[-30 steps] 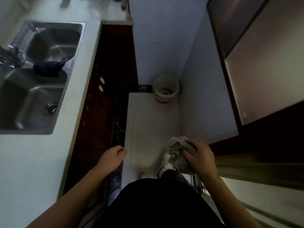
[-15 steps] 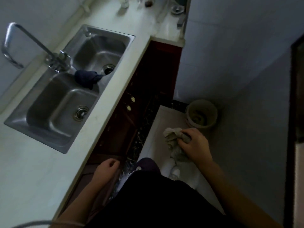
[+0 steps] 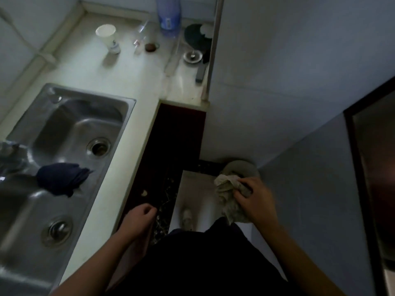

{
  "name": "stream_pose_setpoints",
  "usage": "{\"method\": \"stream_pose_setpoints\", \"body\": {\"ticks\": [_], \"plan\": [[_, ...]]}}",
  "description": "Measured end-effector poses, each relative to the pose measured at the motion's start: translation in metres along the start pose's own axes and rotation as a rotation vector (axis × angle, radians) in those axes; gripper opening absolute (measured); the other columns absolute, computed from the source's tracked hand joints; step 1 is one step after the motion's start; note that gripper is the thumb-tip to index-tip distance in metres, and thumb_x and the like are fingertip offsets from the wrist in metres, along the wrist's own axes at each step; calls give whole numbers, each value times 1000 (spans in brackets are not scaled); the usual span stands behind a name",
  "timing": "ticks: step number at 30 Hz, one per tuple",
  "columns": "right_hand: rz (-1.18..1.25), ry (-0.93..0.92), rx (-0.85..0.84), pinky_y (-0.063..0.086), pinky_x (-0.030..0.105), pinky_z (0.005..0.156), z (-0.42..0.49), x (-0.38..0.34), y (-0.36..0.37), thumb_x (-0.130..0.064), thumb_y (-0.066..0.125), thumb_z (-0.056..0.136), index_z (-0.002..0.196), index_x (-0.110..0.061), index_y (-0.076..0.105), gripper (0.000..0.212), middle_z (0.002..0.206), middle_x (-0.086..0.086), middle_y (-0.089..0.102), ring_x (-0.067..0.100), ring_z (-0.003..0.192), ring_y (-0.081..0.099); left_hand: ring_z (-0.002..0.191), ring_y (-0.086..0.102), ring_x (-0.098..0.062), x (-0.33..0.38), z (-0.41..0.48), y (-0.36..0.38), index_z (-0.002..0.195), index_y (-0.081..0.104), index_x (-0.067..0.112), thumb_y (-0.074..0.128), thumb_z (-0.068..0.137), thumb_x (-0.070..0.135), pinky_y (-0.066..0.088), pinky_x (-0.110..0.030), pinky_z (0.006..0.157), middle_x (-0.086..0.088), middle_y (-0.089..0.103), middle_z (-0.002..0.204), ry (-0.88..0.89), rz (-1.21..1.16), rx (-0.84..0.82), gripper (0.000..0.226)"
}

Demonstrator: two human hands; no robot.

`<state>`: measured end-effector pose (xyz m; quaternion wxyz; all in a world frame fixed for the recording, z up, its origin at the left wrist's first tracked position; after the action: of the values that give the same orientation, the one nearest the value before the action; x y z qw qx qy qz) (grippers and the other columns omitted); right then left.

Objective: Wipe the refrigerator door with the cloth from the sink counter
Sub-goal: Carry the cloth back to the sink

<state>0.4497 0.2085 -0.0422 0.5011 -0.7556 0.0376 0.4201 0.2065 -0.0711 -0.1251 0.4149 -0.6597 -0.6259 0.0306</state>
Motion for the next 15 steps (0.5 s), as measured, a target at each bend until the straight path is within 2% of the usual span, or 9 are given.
{"method": "stream_pose_setpoints", "body": {"ticks": [2, 5, 9, 11, 15], "plan": [[3, 35, 27, 42, 23, 83, 21, 0, -5, -16, 82, 82, 111, -14, 74, 30, 107, -1, 69, 13, 95, 62, 96, 66, -21, 37, 30, -20, 101, 71, 19, 56, 98, 32, 48, -32, 82, -2, 71, 99, 53, 45, -18, 20], [14, 57, 34, 41, 17, 74, 56, -8, -7, -12, 80, 84, 109, -11, 74, 26, 101, -3, 66, 14, 91, 61, 88, 66, -18, 82, 63, -55, 98, 70, 22, 55, 97, 36, 51, -34, 78, 2, 71, 92, 95, 17, 29, 20], [16, 45, -18, 46, 30, 84, 109, -19, 6, -13, 80, 85, 110, -10, 74, 26, 101, -2, 67, 16, 93, 62, 84, 65, -13, 109, 91, -83, 95, 69, 26, 55, 97, 38, 52, -36, 80, 6, 70, 88, 82, -44, 61, 19], [12, -2, -49, 47, 32, 88, 140, -29, 16, -14, 81, 84, 110, -11, 73, 27, 102, -1, 67, 13, 94, 59, 85, 65, -12, 111, 104, -94, 97, 70, 28, 55, 97, 39, 53, -36, 81, 8, 70, 90, 53, -69, 83, 18], [26, -115, -155, 33, 16, 81, 206, -63, 37, -12, 81, 85, 110, -9, 73, 26, 100, -1, 62, 10, 92, 52, 87, 68, -14, 109, 123, -120, 97, 70, 27, 56, 96, 38, 54, -36, 81, 6, 72, 91, -41, -160, 155, 18]]}}
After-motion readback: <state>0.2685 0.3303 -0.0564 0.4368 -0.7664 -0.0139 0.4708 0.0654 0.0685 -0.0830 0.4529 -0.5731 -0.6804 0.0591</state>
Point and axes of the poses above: each hand's wrist, its own z-axis towards the middle knuckle, its own y-axis out of the palm, x = y × z, the point moved 6 cm from there along z, towards the middle knuckle
